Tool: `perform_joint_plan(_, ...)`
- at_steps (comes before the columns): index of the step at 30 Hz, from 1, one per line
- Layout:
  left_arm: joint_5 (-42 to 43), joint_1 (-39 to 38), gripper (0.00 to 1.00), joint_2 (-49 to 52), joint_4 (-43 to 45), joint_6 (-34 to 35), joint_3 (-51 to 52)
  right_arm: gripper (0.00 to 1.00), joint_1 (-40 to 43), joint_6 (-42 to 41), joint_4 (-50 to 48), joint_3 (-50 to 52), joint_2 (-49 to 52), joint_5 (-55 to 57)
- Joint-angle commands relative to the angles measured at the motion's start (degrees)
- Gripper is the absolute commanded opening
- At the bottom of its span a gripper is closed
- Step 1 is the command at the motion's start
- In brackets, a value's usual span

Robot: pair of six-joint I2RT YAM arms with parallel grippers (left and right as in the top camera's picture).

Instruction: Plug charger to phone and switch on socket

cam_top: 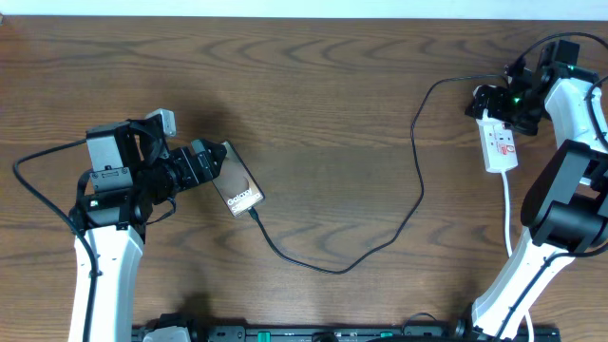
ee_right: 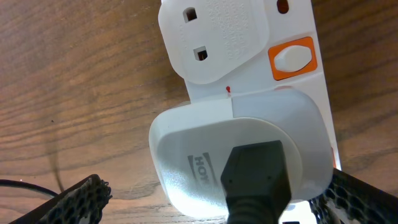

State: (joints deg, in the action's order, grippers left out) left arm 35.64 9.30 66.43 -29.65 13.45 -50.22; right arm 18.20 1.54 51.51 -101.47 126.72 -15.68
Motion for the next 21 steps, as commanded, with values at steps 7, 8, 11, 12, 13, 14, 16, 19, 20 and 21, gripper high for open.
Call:
perform_joint_plan(7,-0.3,0.0,0.89,-0.2,-0.1,-1.0,0.0,0.99,-0.7,-0.5,0.6,0.1,0.9,-5.9)
perform_joint_plan(8,-0.3,0.0,0.89,-0.2,-0.1,-1.0,0.0,0.99,-0.7,-0.5,0.6,0.2,0.9,-6.0)
perform_joint_plan(11,-0.3,0.0,0.89,-0.2,-0.1,-1.0,0.0,0.99,-0.8,-0.4,0.5,0.7,0.9,-7.1)
perform_joint_plan(12,-0.3,0.0,0.89,-0.2,-0.1,-1.0,0.0,0.99,-0.9,-0.4,0.3,0.9,0.9,-7.5)
perform_joint_plan(13,-0.3,0.0,0.89,-0.2,-0.1,-1.0,0.0,0.99,-1.0,-0.5,0.1,1.0,0.9,-7.5)
perform_joint_plan(14,-0.3,0.0,0.89,-0.2,-0.1,-1.0,0.0,0.99,-1.1,-0.5,0.1,1.0,0.9,-7.5)
perform_joint_plan(16,-0.3,0.0,0.89,-0.2,-0.1,-1.0,0.0,0.99,-1.7,-0.5,0.2,1.1,0.9,-7.6)
perform_joint_plan(19,-0.3,0.0,0.89,-0.2,-0.1,-1.0,0.0,0.99,-2.5,-0.5,0.1,1.2,0.9,-8.5)
perform_joint_plan(20,-0.3,0.0,0.89,-0.2,-0.1,-1.0,0.0,0.99,-2.8,-0.7,-0.1,1.2,0.9,-8.5)
perform_joint_plan(21,-0.3,0.0,0.89,-0.2,-0.2,-1.0,0.0,0.99,-3.1,-0.8,-0.2,1.2,0.9,-8.5)
